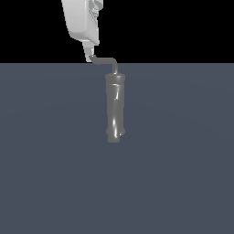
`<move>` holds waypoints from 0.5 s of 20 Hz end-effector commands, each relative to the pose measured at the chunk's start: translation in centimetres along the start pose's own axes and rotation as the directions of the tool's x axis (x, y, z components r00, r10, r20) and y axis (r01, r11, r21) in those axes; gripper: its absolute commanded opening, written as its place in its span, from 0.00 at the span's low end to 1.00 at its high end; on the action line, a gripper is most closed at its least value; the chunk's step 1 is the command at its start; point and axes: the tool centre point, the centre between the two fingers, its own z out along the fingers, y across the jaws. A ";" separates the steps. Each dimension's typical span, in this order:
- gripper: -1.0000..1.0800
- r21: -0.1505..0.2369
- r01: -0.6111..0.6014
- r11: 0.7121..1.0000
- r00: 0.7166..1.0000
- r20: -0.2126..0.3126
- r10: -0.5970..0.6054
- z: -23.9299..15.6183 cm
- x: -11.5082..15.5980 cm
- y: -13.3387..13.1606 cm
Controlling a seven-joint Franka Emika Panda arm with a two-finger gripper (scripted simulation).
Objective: Turn on the faucet by rotating a designated handle.
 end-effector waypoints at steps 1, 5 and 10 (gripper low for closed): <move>0.00 -0.005 -0.012 1.000 1.000 -0.003 0.012 0.0 1.3 0.9; 0.00 -0.006 -0.011 1.000 1.000 -0.002 0.011 0.0 2.1 2.1; 0.00 -0.002 -0.002 1.000 1.000 -0.003 0.002 0.0 2.5 2.3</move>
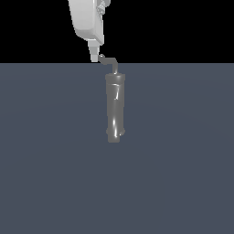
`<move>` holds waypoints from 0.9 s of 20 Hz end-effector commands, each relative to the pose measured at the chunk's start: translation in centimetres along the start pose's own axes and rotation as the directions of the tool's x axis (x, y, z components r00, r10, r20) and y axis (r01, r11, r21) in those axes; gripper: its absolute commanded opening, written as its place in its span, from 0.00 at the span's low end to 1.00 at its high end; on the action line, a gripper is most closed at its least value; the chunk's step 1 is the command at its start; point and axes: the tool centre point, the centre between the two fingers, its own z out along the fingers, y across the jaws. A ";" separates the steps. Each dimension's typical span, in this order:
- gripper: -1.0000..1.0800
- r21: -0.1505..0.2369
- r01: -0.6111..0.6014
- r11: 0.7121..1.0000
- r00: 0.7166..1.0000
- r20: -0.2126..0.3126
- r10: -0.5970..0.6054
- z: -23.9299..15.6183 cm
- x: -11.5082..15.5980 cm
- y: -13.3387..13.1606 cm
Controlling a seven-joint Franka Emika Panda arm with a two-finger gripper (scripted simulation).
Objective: Turn on the faucet by rotating a designated handle.
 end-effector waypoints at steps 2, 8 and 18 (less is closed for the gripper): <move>0.00 -0.002 -0.006 1.000 1.000 -0.001 0.006 0.0 2.0 0.2; 0.00 -0.004 -0.010 1.000 1.000 -0.001 0.010 0.0 6.0 0.8; 0.00 -0.005 0.024 1.000 1.000 0.001 -0.024 0.0 7.2 0.1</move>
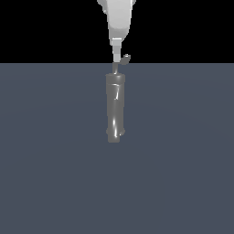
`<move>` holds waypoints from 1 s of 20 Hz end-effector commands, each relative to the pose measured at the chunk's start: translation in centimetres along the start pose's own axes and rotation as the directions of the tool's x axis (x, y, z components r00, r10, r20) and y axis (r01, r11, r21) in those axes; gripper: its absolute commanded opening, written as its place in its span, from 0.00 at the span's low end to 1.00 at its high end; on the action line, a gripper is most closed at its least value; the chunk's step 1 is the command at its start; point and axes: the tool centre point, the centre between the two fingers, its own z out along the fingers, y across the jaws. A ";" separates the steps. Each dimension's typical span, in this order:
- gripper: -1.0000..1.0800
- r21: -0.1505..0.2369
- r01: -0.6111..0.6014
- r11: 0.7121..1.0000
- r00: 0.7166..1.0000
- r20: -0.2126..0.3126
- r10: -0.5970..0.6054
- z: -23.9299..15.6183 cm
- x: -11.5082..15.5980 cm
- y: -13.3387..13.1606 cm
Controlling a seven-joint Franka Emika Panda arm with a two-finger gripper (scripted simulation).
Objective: Turn on the faucet by rotating a designated handle.
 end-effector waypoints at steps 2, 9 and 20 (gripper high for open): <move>0.00 0.002 -0.022 1.000 1.000 -0.001 0.022 0.0 2.2 -0.8; 0.00 0.002 -0.035 0.999 0.999 -0.002 0.035 0.0 4.8 -2.2; 0.00 0.002 -0.053 0.999 0.999 -0.003 0.053 0.0 8.6 -4.1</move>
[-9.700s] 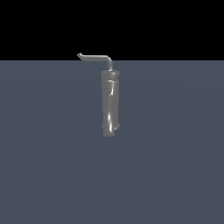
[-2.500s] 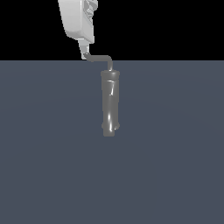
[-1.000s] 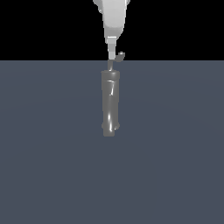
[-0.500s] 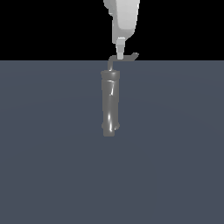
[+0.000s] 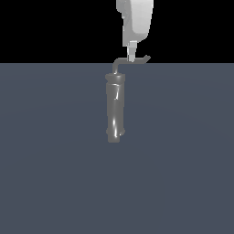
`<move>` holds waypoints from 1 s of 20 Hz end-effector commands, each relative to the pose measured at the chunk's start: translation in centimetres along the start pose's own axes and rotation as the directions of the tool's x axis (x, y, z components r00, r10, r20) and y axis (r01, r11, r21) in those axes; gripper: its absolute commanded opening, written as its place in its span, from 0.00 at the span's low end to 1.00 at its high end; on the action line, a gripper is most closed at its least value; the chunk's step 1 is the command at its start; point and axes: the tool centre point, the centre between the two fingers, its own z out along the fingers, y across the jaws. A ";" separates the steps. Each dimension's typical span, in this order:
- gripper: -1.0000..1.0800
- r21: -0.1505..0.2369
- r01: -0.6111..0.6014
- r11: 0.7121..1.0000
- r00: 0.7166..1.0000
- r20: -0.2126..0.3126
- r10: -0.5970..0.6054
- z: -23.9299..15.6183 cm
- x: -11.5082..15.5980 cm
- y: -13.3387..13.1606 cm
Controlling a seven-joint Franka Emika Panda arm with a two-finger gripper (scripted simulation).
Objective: Turn on the faucet by rotating a designated handle.
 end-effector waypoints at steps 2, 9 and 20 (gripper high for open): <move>0.00 0.001 0.001 1.000 1.000 0.003 -0.001 0.0 0.1 -0.2; 0.00 0.002 -0.013 1.000 1.000 0.000 0.013 0.0 1.1 -2.0; 0.00 0.003 -0.036 0.999 0.999 -0.003 0.036 0.0 2.8 -4.7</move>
